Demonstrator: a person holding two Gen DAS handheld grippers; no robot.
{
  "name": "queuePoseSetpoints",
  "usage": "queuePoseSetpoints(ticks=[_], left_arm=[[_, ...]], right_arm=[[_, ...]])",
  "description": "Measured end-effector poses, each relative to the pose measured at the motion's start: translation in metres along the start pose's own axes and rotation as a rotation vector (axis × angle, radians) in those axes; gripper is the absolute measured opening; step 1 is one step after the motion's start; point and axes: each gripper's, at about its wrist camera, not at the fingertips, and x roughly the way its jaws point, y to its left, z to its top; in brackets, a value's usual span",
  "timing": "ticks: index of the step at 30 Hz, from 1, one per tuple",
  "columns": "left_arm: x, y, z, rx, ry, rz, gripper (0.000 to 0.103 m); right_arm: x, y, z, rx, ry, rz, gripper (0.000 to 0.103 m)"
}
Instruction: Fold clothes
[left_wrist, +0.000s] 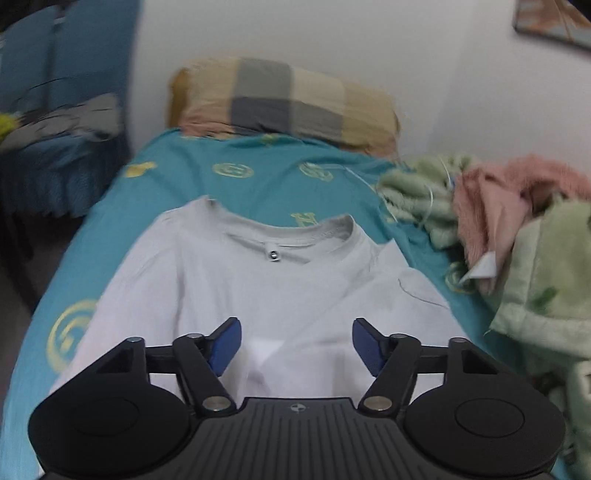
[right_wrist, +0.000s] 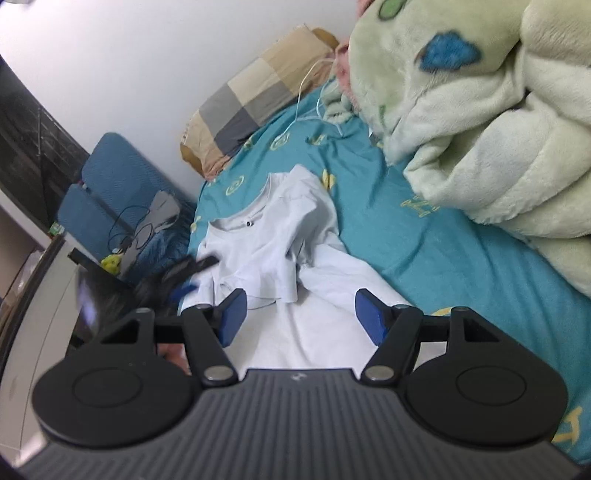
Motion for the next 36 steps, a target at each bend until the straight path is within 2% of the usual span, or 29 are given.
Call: queuePoseSetpoints(ticks=[2, 4, 6, 10, 12, 16, 20, 24, 26, 29, 31, 33, 36], left_arm=[[0.029, 0.0, 0.009, 0.067, 0.037, -0.019, 0.064], [0.051, 0.002, 0.012, 0.099, 0.097, -0.071, 0.06], [0.07, 0.003, 0.012, 0.125, 0.179, -0.142, 0.043], [0.075, -0.002, 0.006, 0.198, 0.255, -0.179, 0.038], [0.072, -0.004, 0.003, 0.217, 0.283, -0.187, 0.003], [0.057, -0.019, 0.006, 0.301, 0.269, -0.114, 0.002], [0.047, -0.032, 0.04, 0.318, 0.187, -0.018, 0.002], [0.057, -0.047, 0.078, 0.331, 0.134, 0.157, 0.002], [0.073, -0.05, 0.085, 0.319, 0.148, 0.219, 0.003], [0.099, -0.047, 0.074, 0.271, 0.196, 0.246, 0.004], [0.102, -0.042, 0.062, 0.219, 0.199, 0.233, 0.011], [0.097, -0.036, 0.052, 0.161, 0.195, 0.217, 0.029], [0.066, -0.023, 0.042, 0.039, 0.146, 0.185, 0.048]], right_arm=[[0.009, 0.001, 0.001, -0.007, 0.019, 0.019, 0.068], [0.019, 0.002, 0.001, -0.03, 0.037, 0.023, 0.068], [0.029, 0.002, 0.002, -0.027, 0.062, 0.022, 0.068], [0.036, -0.002, -0.001, -0.001, 0.093, 0.032, 0.068], [0.034, 0.001, -0.003, -0.023, 0.086, 0.021, 0.068], [0.027, 0.009, -0.005, -0.063, 0.062, 0.022, 0.068], [0.024, 0.011, -0.007, -0.069, 0.059, 0.022, 0.068], [0.025, 0.014, -0.014, -0.055, 0.059, 0.037, 0.068], [0.031, 0.016, -0.017, -0.063, 0.08, 0.032, 0.068], [0.038, 0.017, -0.018, -0.068, 0.097, 0.034, 0.068], [0.039, 0.014, -0.016, -0.063, 0.089, 0.021, 0.068], [0.039, 0.009, -0.013, -0.048, 0.081, 0.01, 0.068], [0.036, 0.003, -0.009, -0.011, 0.07, 0.007, 0.068]])
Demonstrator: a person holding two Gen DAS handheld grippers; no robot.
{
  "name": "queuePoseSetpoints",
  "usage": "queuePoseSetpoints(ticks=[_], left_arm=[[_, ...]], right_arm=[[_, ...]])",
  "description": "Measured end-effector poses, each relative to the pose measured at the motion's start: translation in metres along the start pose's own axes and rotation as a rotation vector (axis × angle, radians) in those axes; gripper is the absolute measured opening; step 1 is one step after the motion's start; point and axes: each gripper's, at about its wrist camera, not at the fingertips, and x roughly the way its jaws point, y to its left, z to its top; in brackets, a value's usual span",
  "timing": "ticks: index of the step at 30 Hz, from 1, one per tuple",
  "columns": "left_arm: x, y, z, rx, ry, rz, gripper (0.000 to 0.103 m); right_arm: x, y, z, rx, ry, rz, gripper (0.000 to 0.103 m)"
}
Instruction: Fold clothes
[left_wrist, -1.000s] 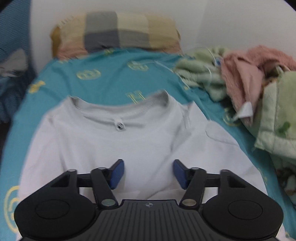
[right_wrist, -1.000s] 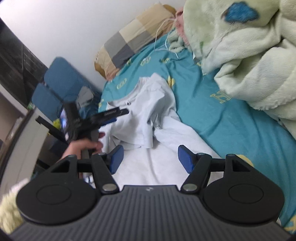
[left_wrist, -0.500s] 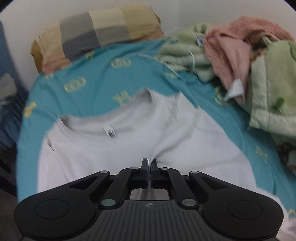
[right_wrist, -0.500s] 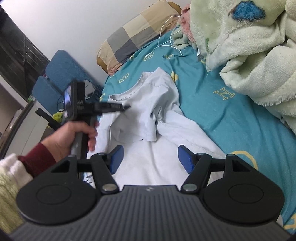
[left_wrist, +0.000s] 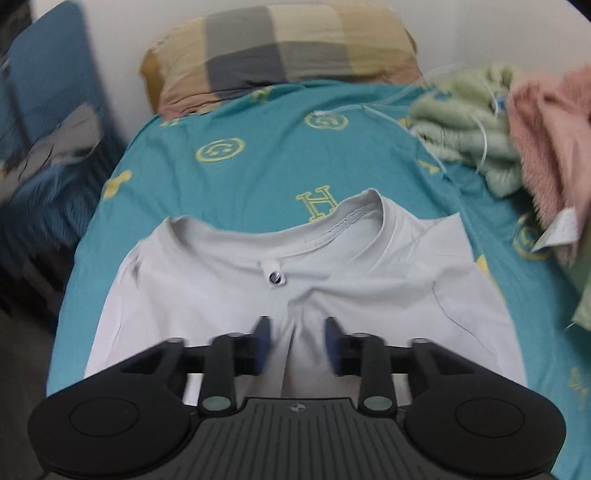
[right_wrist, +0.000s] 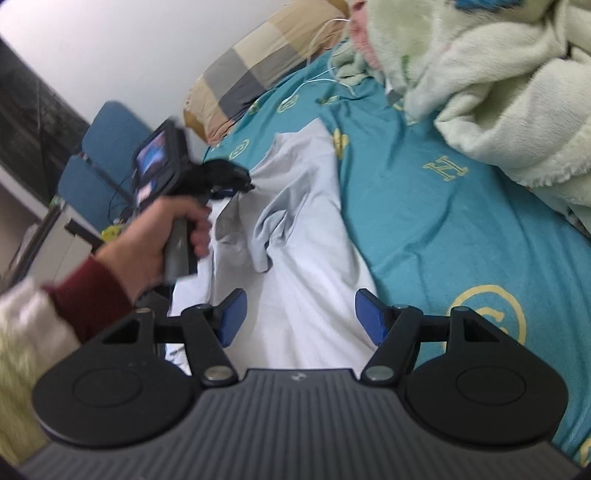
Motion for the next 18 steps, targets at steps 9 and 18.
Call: queuePoseSetpoints(ticks=[9, 18], left_arm=[[-0.073, 0.062, -0.097, -0.651, 0.056, -0.362, 0.063], [-0.039, 0.038, -0.144, -0.886, 0.089, -0.497, 0.025]], right_arm=[[-0.018, -0.011, 0.006, 0.067, -0.06, 0.003, 0.068], [-0.021, -0.02, 0.006, 0.119, -0.064, 0.0, 0.068]])
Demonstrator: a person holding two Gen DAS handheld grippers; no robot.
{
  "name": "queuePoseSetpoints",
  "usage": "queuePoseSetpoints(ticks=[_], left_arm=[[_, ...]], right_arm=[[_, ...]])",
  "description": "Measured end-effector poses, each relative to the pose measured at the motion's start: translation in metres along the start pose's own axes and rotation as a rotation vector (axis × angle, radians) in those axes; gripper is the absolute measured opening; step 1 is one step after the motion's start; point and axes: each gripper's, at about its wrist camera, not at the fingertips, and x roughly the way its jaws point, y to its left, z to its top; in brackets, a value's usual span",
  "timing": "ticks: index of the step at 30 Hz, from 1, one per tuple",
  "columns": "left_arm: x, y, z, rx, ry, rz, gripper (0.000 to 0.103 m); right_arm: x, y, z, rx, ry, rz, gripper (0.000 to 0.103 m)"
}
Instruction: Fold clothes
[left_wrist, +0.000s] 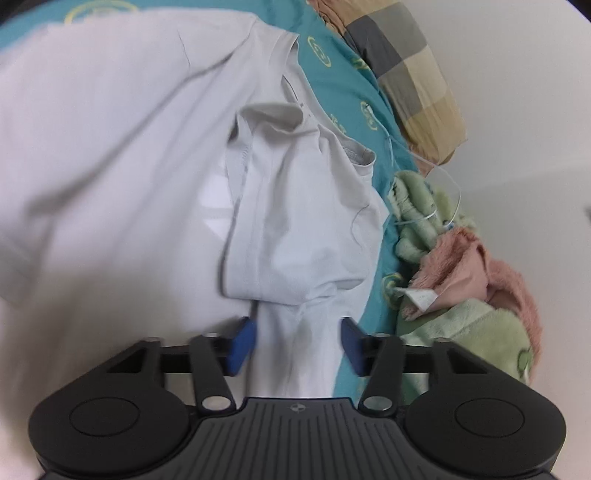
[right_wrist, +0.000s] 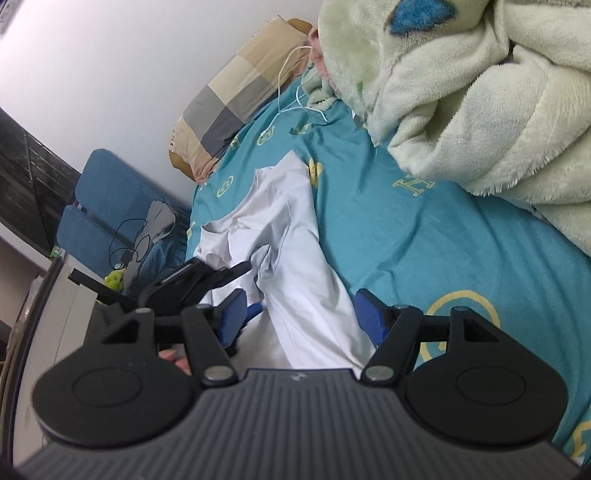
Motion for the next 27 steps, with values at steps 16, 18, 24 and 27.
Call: queuePoseSetpoints(ticks=[16, 18, 24, 27], left_arm=[[-0.027, -0.012, 0.011, 0.195, -0.012, 0.19, 0.005], [-0.02, -0.011, 0.009, 0.262, -0.024, 0.274, 0.003], [-0.055, -0.024, -0.021, 0.37, -0.026, 0.22, 0.012], [-0.09, -0.044, -0.064, 0.488, -0.025, 0.21, 0.024]], right_arm=[[0.01, -0.004, 0.002, 0.045, 0.029, 0.024, 0.068], [0.011, -0.005, 0.002, 0.049, 0.03, 0.021, 0.068], [0.008, 0.0, 0.007, -0.009, 0.042, 0.022, 0.068], [-0.001, 0.003, 0.013, -0.063, 0.032, 0.009, 0.068]])
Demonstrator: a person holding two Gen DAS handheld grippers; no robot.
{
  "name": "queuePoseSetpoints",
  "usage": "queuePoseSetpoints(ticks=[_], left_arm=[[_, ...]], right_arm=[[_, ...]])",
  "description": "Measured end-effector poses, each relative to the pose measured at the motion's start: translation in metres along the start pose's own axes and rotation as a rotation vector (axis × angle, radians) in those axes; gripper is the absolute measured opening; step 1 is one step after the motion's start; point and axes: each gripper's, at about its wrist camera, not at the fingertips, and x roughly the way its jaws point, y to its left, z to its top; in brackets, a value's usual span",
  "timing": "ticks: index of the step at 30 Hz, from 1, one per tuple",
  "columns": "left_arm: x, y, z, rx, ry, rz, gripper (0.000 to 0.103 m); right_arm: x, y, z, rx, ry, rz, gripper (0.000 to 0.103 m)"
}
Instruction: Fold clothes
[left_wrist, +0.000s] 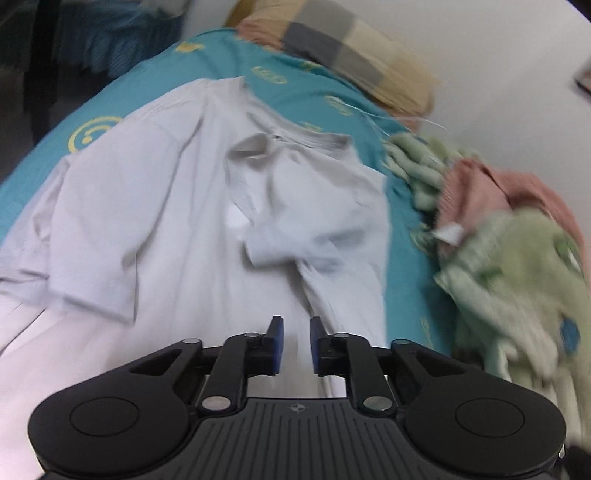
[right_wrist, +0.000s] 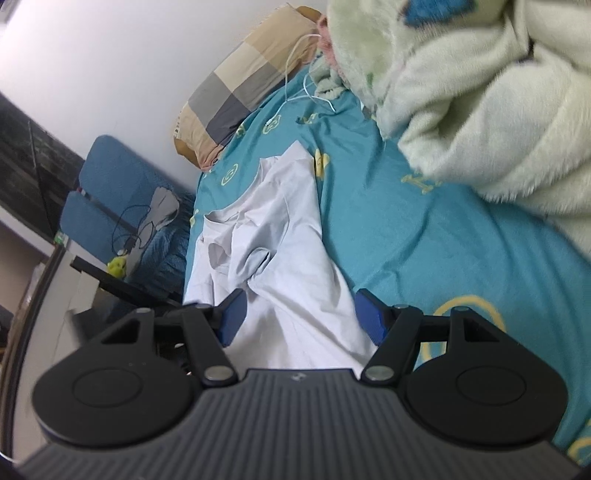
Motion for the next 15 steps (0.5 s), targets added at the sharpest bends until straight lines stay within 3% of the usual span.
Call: queuePoseSetpoints(ticks=[5, 9, 11, 12, 13, 15], left_arm=[[-0.072, -0.049, -0.071, 0.126, -0.001, -0.084, 0.047], [-0.105, -0.09, -0.133, 0.238, 0.01, -0.126, 0.061], [-0.108, -0.108, -0.159, 0.276, 0.035, -0.146, 0.065], [-0.109, -0.117, -0.172, 0.294, 0.048, -0.156, 0.067], [-0.106, -0.124, -0.182, 0.311, 0.064, -0.174, 0.067], [-0.094, -0.137, -0.193, 0.333, 0.105, -0.182, 0.074]], right_arm=[[-0.042, 0.007, 0.012, -0.119, -0.07, -0.027, 0.068], [-0.089, 0.006, 0.018, -0.175, -0.132, -0.052, 0.068], [-0.111, 0.003, 0.019, -0.181, -0.165, -0.059, 0.072], [-0.122, 0.0, 0.018, -0.173, -0.185, -0.064, 0.083], [-0.131, -0.003, 0.016, -0.165, -0.201, -0.064, 0.086], [-0.147, -0.01, 0.012, -0.163, -0.207, -0.057, 0.086]])
